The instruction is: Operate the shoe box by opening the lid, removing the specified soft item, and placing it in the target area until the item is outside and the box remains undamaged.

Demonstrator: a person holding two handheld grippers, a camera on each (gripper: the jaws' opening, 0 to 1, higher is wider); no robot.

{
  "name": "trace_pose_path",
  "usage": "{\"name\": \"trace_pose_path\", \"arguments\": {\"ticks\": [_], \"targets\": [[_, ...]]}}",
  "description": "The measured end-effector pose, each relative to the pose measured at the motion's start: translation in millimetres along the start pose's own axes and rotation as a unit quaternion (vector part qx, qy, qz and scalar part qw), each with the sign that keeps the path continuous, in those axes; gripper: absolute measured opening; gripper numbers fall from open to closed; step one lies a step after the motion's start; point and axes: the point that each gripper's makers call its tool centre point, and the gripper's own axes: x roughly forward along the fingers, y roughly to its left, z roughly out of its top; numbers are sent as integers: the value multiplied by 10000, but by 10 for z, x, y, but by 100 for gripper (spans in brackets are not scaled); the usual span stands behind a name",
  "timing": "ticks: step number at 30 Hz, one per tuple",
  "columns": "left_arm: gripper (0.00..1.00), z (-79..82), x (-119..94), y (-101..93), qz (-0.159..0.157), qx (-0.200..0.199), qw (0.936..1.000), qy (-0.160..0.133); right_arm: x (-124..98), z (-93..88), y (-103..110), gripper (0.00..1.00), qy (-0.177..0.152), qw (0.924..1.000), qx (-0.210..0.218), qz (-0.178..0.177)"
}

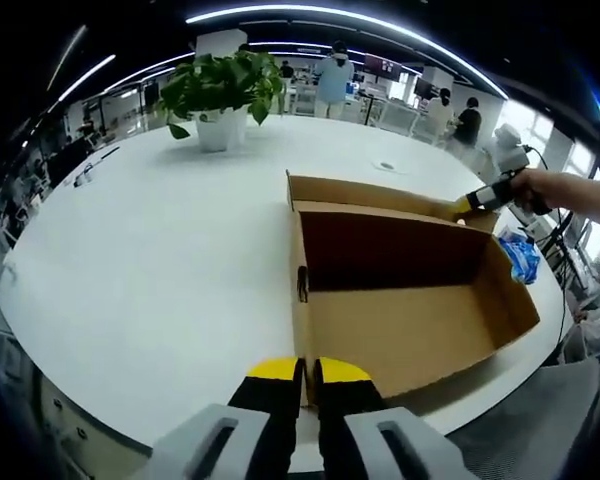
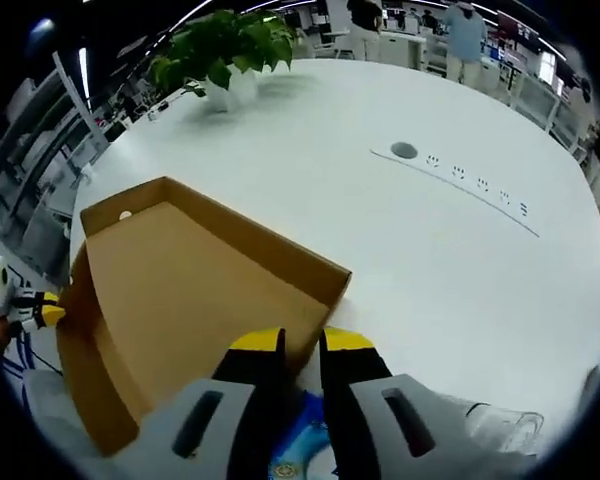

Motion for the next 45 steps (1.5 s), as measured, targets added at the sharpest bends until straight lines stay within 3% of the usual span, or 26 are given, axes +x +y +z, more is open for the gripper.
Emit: {"name": "trace_pose_path", "arguments": {"ticks": [16,27,45], "targets": [[5,6,4,-7,1,-3,10000,58,-148,185,-41,4,-335,9993,-106,-150],[5,-5,20,8,5,25,9999,124,-354,352,21,3,-767,9969,-72,-152],[6,-10,28,2,17,59,9999,158,-776,625,215,0,-1595,9869,-231,-66]]}}
